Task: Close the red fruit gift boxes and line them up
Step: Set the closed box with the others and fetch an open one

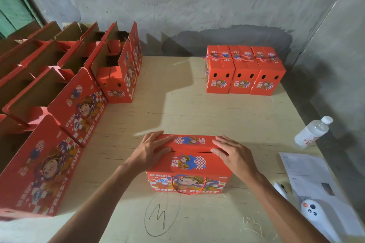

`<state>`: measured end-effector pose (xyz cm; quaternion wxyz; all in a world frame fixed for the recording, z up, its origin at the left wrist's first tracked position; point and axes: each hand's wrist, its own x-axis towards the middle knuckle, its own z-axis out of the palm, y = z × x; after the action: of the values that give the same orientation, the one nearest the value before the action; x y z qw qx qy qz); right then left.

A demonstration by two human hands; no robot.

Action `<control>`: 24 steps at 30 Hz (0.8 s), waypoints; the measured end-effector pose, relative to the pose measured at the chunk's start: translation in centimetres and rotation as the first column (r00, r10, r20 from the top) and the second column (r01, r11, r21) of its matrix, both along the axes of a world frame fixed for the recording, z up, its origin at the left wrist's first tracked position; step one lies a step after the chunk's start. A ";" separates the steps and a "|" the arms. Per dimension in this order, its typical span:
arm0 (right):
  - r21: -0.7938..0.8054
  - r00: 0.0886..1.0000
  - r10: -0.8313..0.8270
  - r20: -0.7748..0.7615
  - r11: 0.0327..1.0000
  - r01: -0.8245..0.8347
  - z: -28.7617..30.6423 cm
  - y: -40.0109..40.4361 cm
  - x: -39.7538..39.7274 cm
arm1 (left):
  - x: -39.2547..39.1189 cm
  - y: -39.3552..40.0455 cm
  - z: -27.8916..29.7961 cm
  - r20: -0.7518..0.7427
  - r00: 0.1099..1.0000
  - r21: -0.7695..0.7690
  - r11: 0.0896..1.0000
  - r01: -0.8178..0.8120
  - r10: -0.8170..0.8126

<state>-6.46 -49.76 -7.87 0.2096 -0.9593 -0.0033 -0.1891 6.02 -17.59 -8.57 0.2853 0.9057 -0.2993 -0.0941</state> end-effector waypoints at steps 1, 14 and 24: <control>-0.020 1.000 -0.005 0.028 1.000 0.006 -0.3 0.1 -0.1 | -0.1 0.1 0.0 0.019 0.999 0.024 0.999 0.027 -0.028; -0.197 0.990 -0.014 0.141 0.980 0.042 -1.3 0.8 1.2 | -0.9 -1.2 1.1 0.183 0.981 0.250 0.968 0.023 -0.071; -0.179 0.967 0.005 0.256 0.983 0.042 -1.4 3.2 1.4 | -3.6 -2.9 0.0 0.362 0.929 0.002 0.997 -0.076 0.071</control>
<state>-5.01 -46.56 -9.27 0.1168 -0.9421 -0.0385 -0.3120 2.38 -20.45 -8.61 0.2214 0.9203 -0.3118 0.0826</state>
